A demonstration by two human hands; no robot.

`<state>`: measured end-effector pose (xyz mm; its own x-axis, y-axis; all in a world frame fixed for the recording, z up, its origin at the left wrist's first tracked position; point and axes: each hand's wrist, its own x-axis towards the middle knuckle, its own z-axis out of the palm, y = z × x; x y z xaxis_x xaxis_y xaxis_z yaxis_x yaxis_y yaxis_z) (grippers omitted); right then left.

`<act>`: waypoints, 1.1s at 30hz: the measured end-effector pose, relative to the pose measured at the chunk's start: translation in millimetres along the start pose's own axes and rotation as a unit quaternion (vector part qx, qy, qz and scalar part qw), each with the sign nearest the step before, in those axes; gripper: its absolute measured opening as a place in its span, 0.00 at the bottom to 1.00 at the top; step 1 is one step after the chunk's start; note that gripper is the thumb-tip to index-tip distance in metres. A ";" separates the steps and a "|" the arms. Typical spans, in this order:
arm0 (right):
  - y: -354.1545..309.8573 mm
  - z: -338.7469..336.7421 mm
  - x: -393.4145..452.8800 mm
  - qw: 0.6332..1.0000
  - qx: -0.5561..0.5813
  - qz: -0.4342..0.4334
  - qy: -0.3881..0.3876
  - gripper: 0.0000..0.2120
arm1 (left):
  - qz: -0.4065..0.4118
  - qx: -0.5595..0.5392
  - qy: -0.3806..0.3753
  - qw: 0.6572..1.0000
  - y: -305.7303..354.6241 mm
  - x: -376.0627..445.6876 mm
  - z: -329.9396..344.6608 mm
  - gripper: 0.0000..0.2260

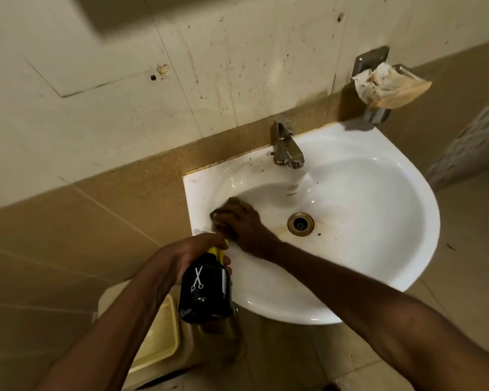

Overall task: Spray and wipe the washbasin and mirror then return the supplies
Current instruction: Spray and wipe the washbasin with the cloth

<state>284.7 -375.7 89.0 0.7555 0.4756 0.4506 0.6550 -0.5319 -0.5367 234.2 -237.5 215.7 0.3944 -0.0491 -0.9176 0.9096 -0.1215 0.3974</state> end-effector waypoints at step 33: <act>-9.2 -63.4 -46.6 0.867 0.246 0.142 -0.408 0.24 | -0.036 0.235 -0.007 0.971 -7.9 -40.0 29.1 0.12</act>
<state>244.5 -437.4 118.2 0.4908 0.8187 -0.2980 0.2055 -0.4412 -0.8736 207.4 -263.4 249.2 0.3279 -0.0374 -0.9440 0.7726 -0.5645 0.2907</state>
